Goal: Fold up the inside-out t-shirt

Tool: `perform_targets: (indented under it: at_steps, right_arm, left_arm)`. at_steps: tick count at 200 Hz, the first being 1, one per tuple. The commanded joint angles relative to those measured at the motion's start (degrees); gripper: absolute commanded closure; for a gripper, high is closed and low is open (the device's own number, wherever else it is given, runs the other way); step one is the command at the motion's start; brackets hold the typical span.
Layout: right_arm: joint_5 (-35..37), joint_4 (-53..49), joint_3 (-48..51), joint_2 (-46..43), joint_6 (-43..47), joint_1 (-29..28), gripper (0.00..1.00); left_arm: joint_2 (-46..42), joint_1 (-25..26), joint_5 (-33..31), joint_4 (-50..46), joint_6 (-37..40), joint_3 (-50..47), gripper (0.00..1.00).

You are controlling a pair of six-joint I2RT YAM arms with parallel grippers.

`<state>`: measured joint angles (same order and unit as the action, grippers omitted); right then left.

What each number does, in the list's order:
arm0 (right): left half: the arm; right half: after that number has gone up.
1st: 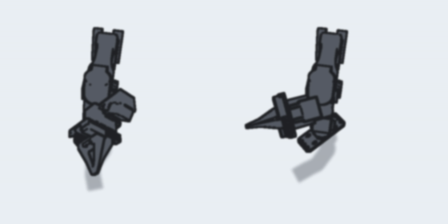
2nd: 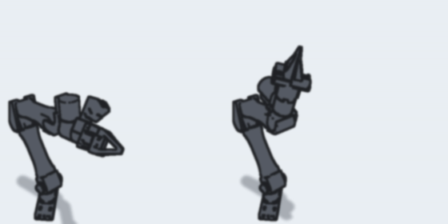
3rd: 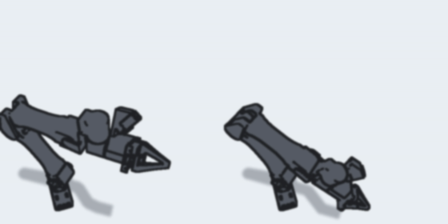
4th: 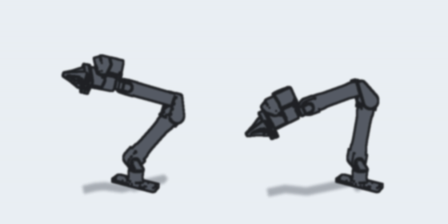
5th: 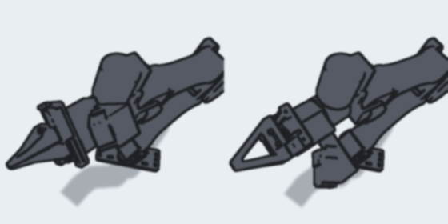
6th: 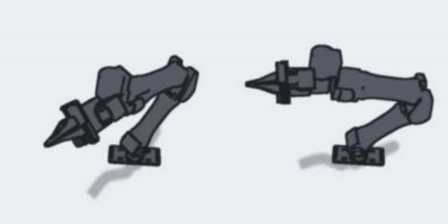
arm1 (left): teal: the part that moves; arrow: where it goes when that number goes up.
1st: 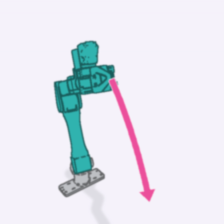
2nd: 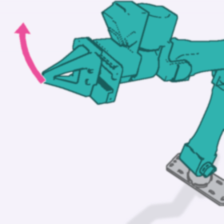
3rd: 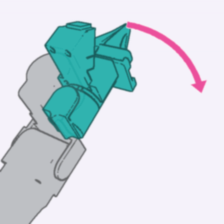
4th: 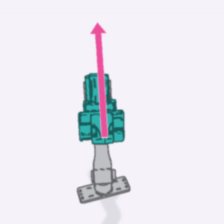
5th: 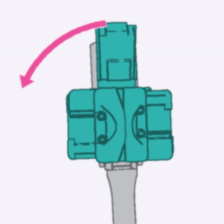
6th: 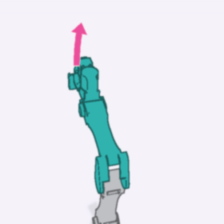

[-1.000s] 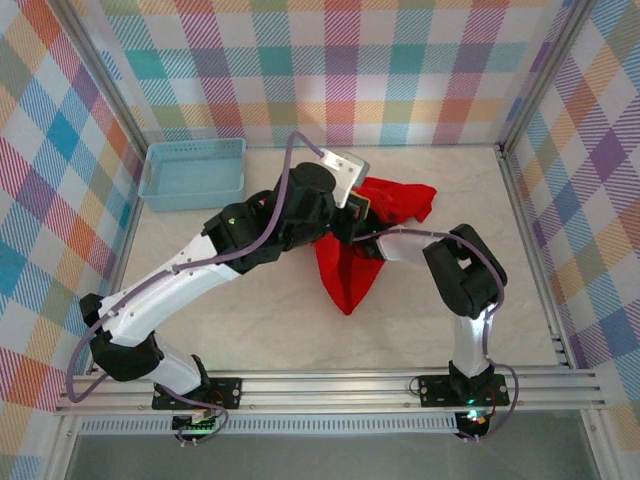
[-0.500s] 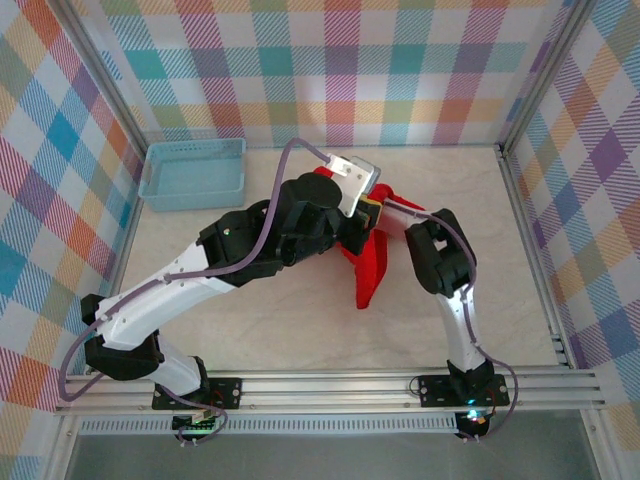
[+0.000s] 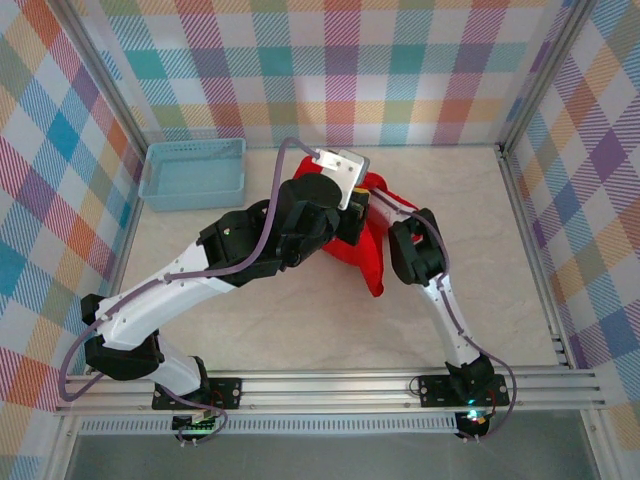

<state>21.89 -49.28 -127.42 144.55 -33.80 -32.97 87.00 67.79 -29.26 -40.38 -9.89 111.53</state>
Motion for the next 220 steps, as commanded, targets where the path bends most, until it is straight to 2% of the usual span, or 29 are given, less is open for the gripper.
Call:
perform_targets:
  at_steps: [1, 13, 30, 38, 49, 53, 56, 63, 77, 113, 134, 193, 220]
  right_arm:
    - [0.4, -11.5, -2.6, 6.2, 1.4, 0.5, 0.12]
    - [0.5, -12.8, -4.3, 7.2, 1.9, 0.3, 0.12]
    - [0.5, -12.4, -3.6, 7.1, 2.5, 0.3, 0.2]
    - [0.3, -11.8, -2.7, 6.7, 2.8, 0.4, 0.27]
    - [0.1, -10.2, -0.1, 5.4, 3.2, 0.3, 0.43]
    - [0.0, -8.9, 1.4, 4.5, 3.3, 0.3, 0.49]
    - [-0.3, -7.3, 3.4, 3.4, 3.3, 0.2, 0.57]
    - [-0.9, -3.7, 7.6, 0.9, 3.3, 0.1, 0.67]
    - [-2.2, 4.5, 16.8, -4.9, 3.2, 0.0, 0.79]
    - [-5.2, 22.9, 36.8, -19.2, 3.5, -0.6, 1.0]
    - [-7.2, 31.7, 45.8, -26.2, 6.3, -2.2, 1.0]
    - [-8.3, 44.7, 65.1, -42.4, 10.7, -8.1, 1.0]
    - [-9.0, 50.7, 73.9, -50.6, 12.3, -10.6, 1.0]
  left_arm:
    - [-3.4, 0.0, -2.6, 3.6, -0.8, -0.3, 0.98]
    - [-3.7, -0.8, -3.3, 3.5, -0.6, 0.0, 0.97]
    - [-3.9, -2.8, -4.0, 2.8, -0.8, -0.1, 0.97]
    - [-4.0, -3.9, -4.2, 2.2, -1.3, -0.2, 0.97]
    - [-3.9, -5.9, -4.3, 1.0, -2.4, -0.1, 0.97]
    - [-3.9, -6.7, -4.2, 0.6, -2.8, -0.1, 0.97]
    - [-3.8, -7.2, -4.1, 0.3, -3.0, -0.1, 0.97]
    - [-3.7, -8.4, -3.9, -0.4, -3.6, -0.1, 0.97]
    - [-3.4, -10.6, -3.6, -1.5, -4.5, -0.1, 0.97]
    - [-1.6, -16.9, -1.8, -3.9, -6.4, 0.3, 0.96]
    - [0.7, -22.3, -0.4, -6.3, -8.2, 1.5, 0.96]
    - [8.3, -38.0, 6.0, -10.3, -11.3, 2.0, 0.95]
    - [13.9, -43.3, 7.7, -12.3, -12.3, 1.4, 0.97]
